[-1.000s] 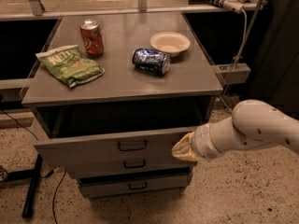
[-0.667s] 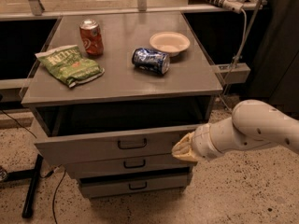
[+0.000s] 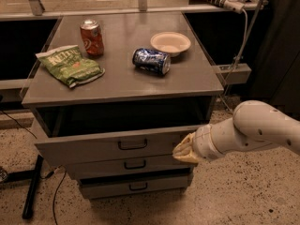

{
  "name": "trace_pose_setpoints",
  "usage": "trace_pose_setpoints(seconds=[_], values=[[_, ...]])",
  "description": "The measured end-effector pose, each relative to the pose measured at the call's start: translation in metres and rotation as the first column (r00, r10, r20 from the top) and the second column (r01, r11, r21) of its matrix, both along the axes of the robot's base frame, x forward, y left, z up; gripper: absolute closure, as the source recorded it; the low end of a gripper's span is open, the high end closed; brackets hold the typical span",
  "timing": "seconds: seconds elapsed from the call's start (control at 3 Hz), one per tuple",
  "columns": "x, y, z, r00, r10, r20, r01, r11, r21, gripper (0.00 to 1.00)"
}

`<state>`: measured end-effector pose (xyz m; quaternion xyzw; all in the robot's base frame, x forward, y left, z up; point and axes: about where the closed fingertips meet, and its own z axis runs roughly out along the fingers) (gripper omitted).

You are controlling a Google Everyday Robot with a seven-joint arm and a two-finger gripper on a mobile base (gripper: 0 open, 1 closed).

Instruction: Close top drawer

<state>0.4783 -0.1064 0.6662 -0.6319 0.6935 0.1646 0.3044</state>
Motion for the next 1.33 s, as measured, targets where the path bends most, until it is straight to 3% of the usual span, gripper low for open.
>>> trace_pose_setpoints(seconds=[0.33, 0.67, 1.33], values=[[0.000, 0.000, 0.000, 1.0000, 0.000, 0.000, 0.000, 1.000, 0.000, 0.12], [0.000, 0.000, 0.000, 1.0000, 0.000, 0.000, 0.000, 1.000, 0.000, 0.00], [0.011, 0.000, 0.000, 0.9998, -0.020, -0.005, 0.020, 1.000, 0.000, 0.00]])
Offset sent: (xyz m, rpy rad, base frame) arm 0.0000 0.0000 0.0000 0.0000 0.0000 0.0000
